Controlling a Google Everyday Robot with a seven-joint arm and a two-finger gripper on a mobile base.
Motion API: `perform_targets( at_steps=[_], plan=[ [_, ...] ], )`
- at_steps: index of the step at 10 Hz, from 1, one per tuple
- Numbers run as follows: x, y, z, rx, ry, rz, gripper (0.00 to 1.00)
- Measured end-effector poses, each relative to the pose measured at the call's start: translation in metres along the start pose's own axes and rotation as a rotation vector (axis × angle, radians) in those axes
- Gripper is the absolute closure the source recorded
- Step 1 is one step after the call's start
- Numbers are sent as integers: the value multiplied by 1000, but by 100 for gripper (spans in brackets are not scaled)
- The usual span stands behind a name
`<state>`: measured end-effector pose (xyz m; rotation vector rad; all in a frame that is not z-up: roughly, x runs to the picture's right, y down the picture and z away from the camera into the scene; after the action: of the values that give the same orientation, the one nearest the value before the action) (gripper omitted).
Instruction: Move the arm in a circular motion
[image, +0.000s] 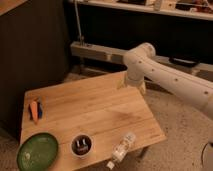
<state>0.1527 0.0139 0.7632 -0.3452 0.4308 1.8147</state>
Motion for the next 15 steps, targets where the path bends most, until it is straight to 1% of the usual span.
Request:
perform_targets(
  at_steps=[2,3,4,5,6,7,9,10,11,13,14,15],
  plan=[
    [44,-5,-16,-73,-44,27,20],
    [69,-3,-26,-110,-65,33,20],
    [88,4,-34,-144,-77,29,20],
    [116,18,-48,-193,-98,3,20],
    [138,32,-63,-232,-110,-26,20],
    [161,52,-80,-268,-116,-77,20],
    [200,96,-110,-320,-121,-202,20],
    [213,118,-119,-331,-119,-258,20],
    [228,157,-131,-339,-116,-348,20],
    [233,204,-142,-340,-120,-452,20],
    [230,230,-143,-340,-118,-507,20],
    [225,248,-142,-340,-111,-542,20]
  ],
)
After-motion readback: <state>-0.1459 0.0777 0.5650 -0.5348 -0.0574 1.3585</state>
